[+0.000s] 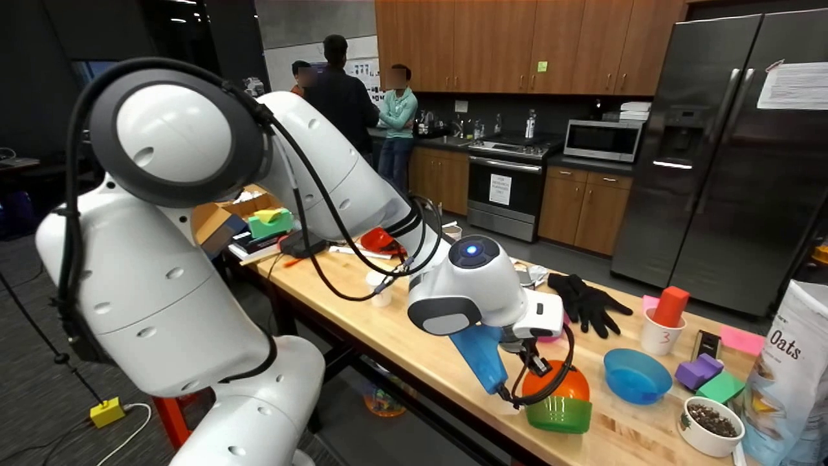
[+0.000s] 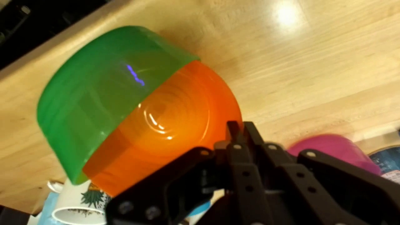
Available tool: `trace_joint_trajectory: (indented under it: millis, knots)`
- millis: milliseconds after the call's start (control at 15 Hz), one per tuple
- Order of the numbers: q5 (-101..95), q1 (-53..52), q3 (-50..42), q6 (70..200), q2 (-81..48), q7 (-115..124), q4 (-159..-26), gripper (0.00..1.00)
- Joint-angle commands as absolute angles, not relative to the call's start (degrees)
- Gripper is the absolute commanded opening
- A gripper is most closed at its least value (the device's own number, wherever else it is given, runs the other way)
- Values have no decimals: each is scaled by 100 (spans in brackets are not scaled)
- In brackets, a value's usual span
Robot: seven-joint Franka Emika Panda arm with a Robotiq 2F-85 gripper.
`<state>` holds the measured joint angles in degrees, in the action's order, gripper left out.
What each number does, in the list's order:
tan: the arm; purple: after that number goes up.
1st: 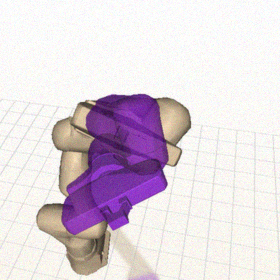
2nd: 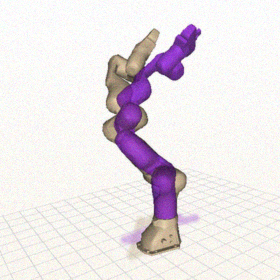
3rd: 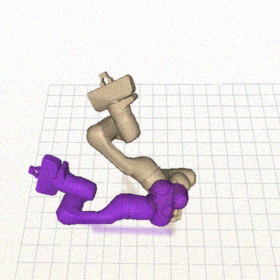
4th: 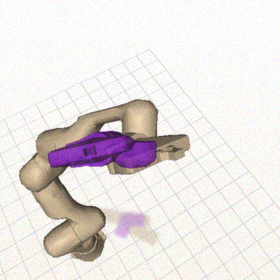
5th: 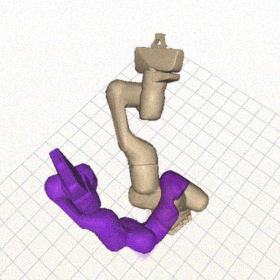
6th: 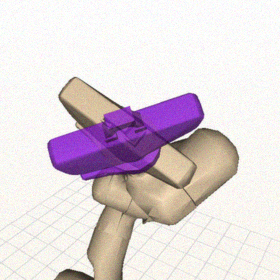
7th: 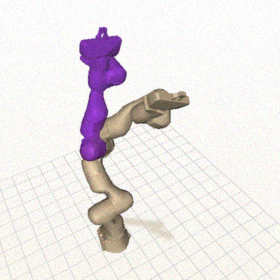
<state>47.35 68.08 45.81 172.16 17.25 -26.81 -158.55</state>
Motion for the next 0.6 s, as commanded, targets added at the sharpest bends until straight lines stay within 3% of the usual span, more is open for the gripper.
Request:
trace_joint_trajectory:
  millis: [0,133,200,533]
  knots:
    - [4252,7062,4701,15690,3090,-1710,-16029,39]
    - [4166,7006,4620,14986,3517,-1459,-15911,52]
    - [3172,6147,3704,15056,3344,-696,-15977,58]
    - [968,4880,2370,14360,3641,1040,-15807,92]
